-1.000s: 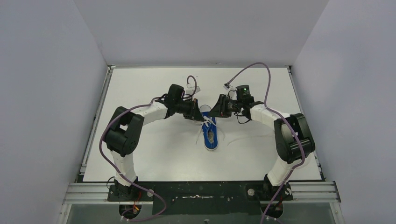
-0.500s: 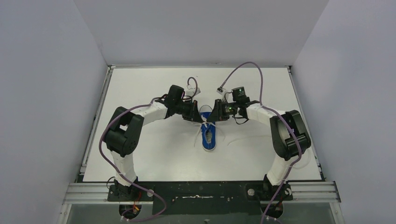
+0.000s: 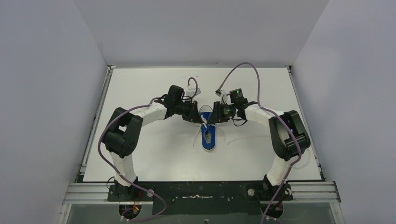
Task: Tie the shoes
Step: Cross the shoelace with the shoelace.
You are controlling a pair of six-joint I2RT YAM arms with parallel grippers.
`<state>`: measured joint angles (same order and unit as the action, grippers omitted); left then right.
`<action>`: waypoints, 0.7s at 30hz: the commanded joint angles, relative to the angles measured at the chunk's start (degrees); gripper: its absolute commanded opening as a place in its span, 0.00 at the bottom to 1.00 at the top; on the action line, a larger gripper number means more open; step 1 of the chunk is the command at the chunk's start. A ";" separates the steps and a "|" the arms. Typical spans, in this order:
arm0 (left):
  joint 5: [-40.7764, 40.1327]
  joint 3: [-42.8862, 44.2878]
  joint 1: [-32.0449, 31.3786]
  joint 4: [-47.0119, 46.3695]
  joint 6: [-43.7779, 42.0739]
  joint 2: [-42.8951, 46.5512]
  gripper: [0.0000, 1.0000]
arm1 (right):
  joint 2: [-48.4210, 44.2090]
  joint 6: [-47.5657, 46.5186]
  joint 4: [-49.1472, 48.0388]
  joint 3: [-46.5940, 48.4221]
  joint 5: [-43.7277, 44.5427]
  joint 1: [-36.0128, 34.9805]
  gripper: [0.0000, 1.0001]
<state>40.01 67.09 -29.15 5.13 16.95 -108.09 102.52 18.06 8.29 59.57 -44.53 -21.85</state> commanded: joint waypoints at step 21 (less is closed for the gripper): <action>3.68 -0.33 -0.21 0.94 -5.37 4.20 0.00 | -5.60 -9.81 -11.92 -0.39 -4.53 -0.19 0.36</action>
<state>41.28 66.89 -29.26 6.63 13.72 -107.53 96.33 10.44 3.73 58.30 -44.93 -21.39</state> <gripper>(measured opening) 0.007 0.375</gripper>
